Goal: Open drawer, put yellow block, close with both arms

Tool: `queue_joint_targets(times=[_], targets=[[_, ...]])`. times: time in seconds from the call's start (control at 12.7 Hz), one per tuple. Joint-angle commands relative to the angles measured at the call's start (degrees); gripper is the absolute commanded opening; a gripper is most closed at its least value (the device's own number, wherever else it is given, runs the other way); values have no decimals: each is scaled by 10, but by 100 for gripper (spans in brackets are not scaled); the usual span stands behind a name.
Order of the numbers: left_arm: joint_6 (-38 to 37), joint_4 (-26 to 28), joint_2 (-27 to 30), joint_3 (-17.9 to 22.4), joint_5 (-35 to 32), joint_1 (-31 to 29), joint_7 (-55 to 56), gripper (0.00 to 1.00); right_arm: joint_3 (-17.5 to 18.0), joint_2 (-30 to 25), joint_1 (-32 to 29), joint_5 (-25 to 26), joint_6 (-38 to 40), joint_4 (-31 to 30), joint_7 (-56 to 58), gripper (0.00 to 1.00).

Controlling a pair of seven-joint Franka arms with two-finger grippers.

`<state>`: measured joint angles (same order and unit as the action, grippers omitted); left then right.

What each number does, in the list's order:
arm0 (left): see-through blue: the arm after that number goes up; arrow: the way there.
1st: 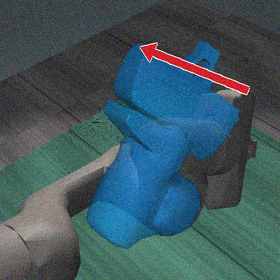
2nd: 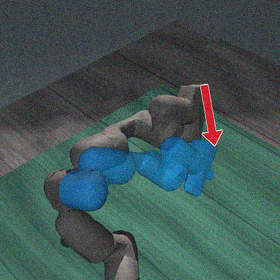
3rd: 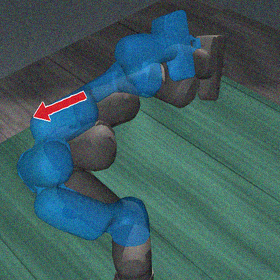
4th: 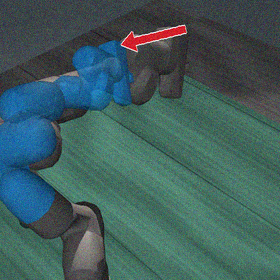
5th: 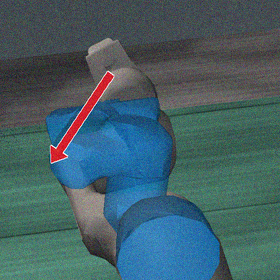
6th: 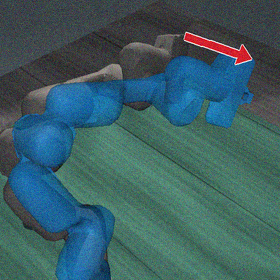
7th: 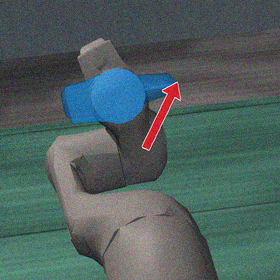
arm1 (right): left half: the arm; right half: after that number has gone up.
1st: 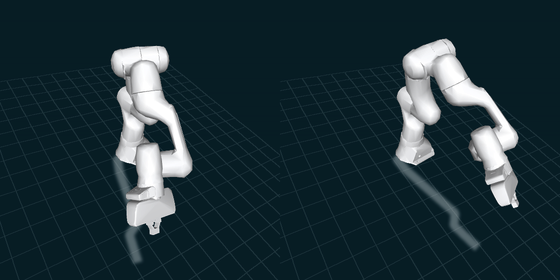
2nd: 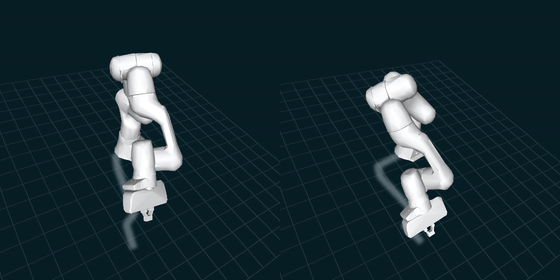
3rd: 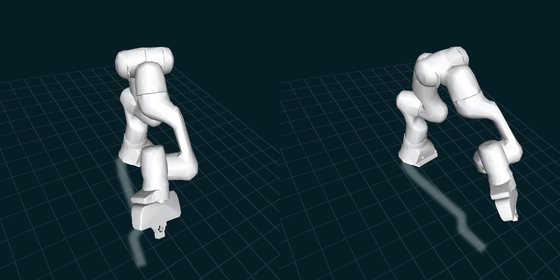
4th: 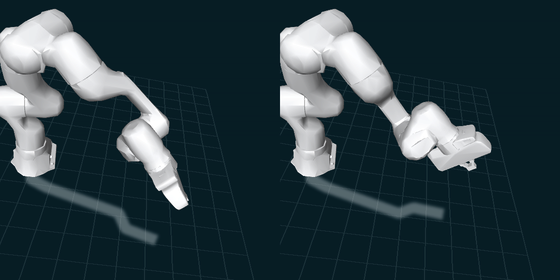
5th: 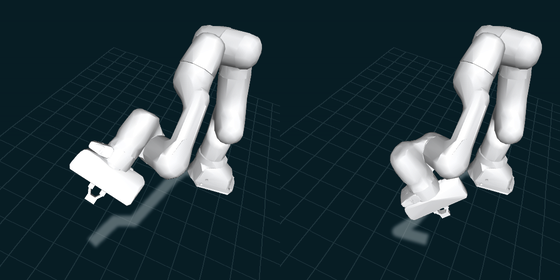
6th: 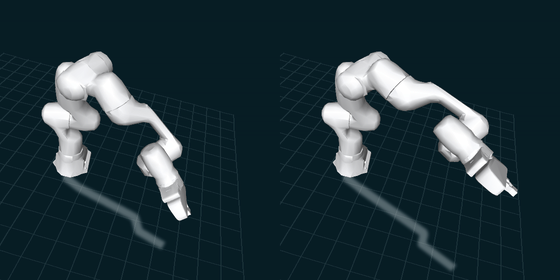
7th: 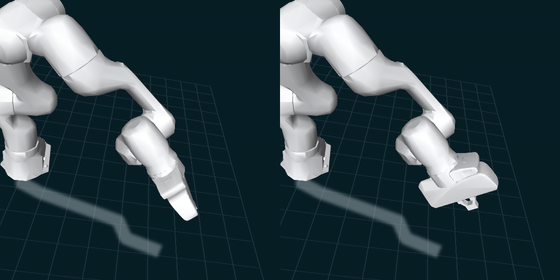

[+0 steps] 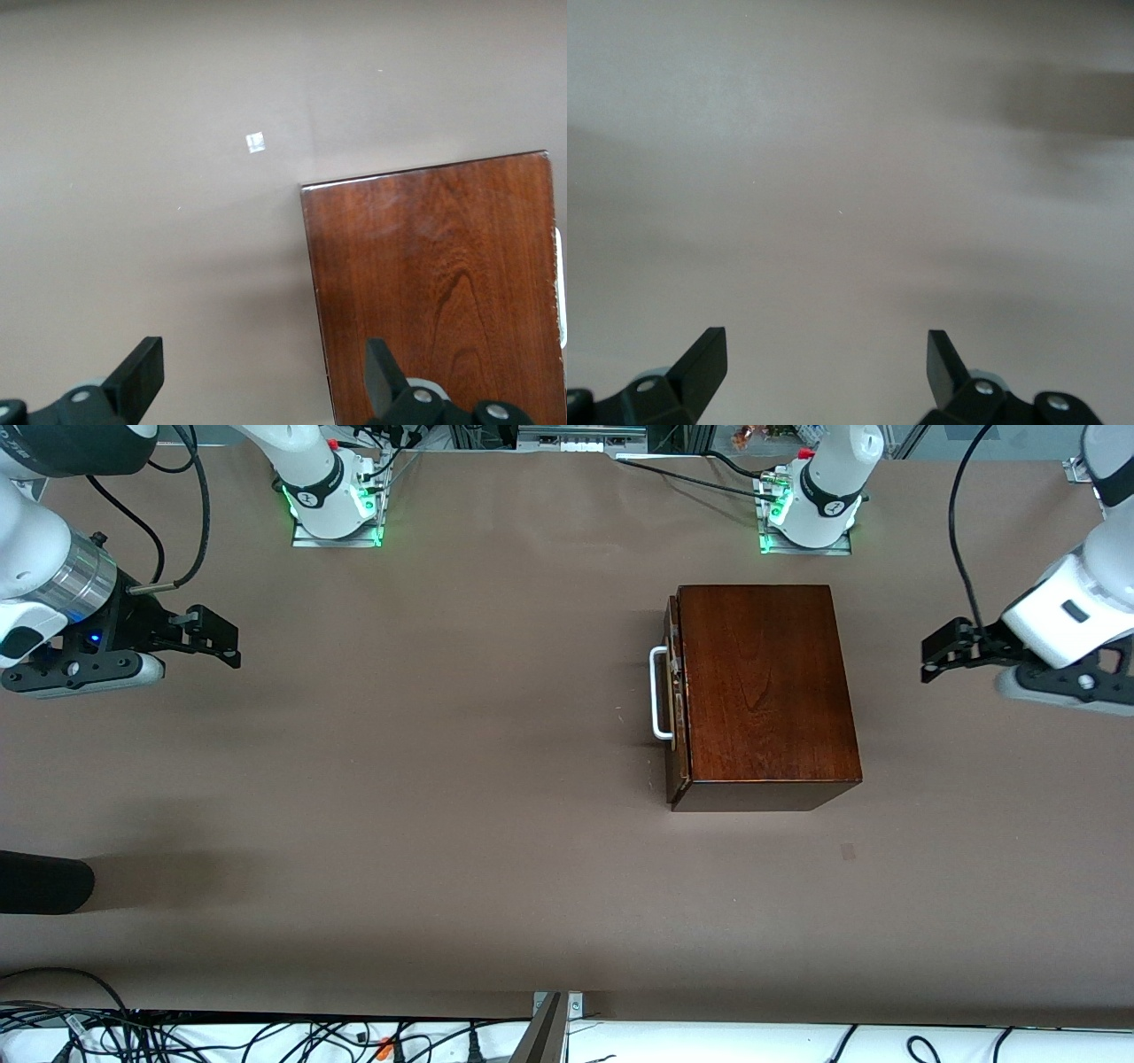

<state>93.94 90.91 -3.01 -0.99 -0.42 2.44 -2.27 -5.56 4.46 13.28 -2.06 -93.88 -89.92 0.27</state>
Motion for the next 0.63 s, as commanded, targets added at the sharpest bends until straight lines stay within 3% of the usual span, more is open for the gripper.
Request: queue_joint_targets(times=[0.0, 0.55], targets=[[18, 35, 34, -4, -7, -10, 18, 100, -2, -9, 1, -12, 2, -3, -4, 100], [16, 46, 46, -3, -4, -10, 22, 100, -2, -9, 1, -12, 2, -3, -4, 100]])
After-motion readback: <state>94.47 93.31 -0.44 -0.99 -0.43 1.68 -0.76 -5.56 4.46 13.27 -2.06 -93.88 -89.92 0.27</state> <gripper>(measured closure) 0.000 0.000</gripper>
